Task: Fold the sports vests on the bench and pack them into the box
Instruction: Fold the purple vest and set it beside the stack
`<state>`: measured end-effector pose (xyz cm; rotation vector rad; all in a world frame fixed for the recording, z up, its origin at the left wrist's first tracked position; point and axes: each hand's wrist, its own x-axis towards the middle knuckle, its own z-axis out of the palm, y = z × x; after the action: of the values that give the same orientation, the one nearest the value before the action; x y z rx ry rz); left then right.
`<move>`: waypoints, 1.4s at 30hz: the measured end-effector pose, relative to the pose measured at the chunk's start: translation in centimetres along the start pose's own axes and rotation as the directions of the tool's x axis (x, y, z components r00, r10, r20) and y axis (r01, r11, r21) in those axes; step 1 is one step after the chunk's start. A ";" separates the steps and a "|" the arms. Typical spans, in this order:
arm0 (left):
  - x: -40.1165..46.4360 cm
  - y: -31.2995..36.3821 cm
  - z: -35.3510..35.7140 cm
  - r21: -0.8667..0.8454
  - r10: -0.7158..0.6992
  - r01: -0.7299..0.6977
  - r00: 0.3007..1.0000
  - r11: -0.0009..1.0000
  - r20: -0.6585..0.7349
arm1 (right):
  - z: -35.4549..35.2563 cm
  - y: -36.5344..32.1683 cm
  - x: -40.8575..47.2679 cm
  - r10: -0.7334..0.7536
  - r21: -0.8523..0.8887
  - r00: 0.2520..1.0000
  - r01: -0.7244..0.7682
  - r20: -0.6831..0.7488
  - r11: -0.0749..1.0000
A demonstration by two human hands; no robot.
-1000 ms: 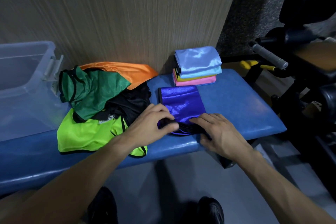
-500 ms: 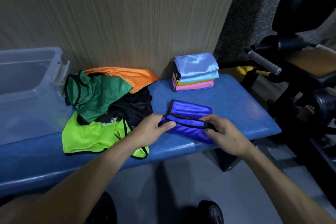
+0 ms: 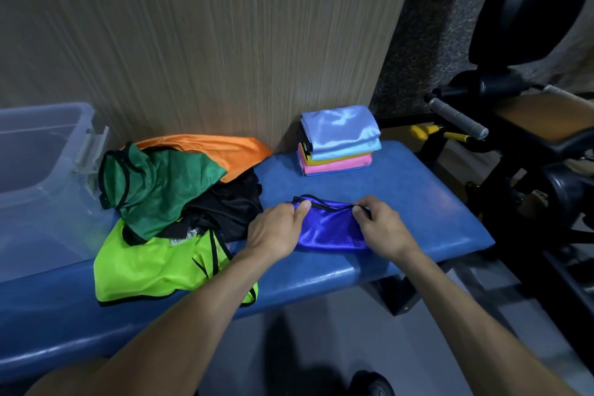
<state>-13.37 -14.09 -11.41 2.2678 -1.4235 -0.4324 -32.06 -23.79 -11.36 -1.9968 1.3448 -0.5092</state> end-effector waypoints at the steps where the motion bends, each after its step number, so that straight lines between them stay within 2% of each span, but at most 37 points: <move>1: 0.2 0.1 0.0 0.033 -0.002 0.002 1.000 0.999 -0.002 | 0.3 0.0 0.1 -0.012 -0.065 1.000 0.011 -0.026 0.998; 5: 1.2 0.2 0.0 0.109 -0.029 0.030 1.000 0.994 -0.004 | 1.1 0.1 0.1 -0.060 -0.341 0.990 0.012 -0.130 0.940; 10: 2.2 -0.6 -0.6 0.099 0.048 -0.051 0.998 0.994 0.034 | 1.4 0.6 0.8 -0.089 -0.254 0.983 0.046 -0.160 0.966; 13: 2.0 -0.4 -1.3 0.206 0.116 -0.110 0.993 0.972 -0.017 | 1.4 0.8 1.2 -0.104 -0.230 0.980 0.062 -0.172 0.971; 17: 2.3 -0.1 -1.6 0.217 0.283 -0.261 0.956 0.941 -0.078 | 1.4 0.9 1.6 -0.095 -0.211 0.981 0.058 -0.171 0.976; 20: 3.1 0.1 -1.4 0.203 0.252 -0.226 0.962 0.953 -0.108 | 1.5 1.2 1.6 -0.107 -0.214 0.980 0.069 -0.171 0.974; 23: 4.7 -0.5 -1.0 0.103 0.115 -0.110 0.993 0.989 -0.041 | 1.8 1.5 1.3 -0.149 -0.223 0.967 0.102 -0.208 0.969; 25: 5.8 -0.9 -1.0 -0.058 0.066 -0.063 0.997 0.996 0.046 | 2.1 1.7 1.2 -0.161 -0.245 0.958 0.101 -0.239 0.964; 27: 6.3 -0.9 -1.3 -0.294 0.015 0.024 0.991 0.955 0.131 | 2.2 1.6 1.1 -0.158 -0.261 0.955 0.090 -0.252 0.961; 29: 6.4 -1.0 -1.9 -0.470 -0.053 0.146 0.977 0.870 0.205 | 2.3 1.6 1.0 -0.157 -0.268 0.954 0.087 -0.254 0.960; 33: 6.6 -1.2 -2.0 -0.528 -0.093 0.225 0.960 0.819 0.264 | 2.4 1.7 1.1 -0.157 -0.267 0.954 0.086 -0.256 0.960; 39: 6.4 -0.4 -0.8 -0.688 -0.106 0.201 0.978 0.697 0.178 | 2.2 1.4 1.6 -0.134 -0.245 0.956 0.068 -0.263 0.967; 42: 6.3 0.2 0.0 -0.677 -0.121 0.174 0.985 0.715 0.126 | 2.0 1.1 1.8 -0.097 -0.243 0.966 0.038 -0.238 0.969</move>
<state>-10.83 -19.84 -11.50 1.7482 -0.8826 -0.9322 -30.79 -25.12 -13.65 -2.2375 1.5533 -0.6767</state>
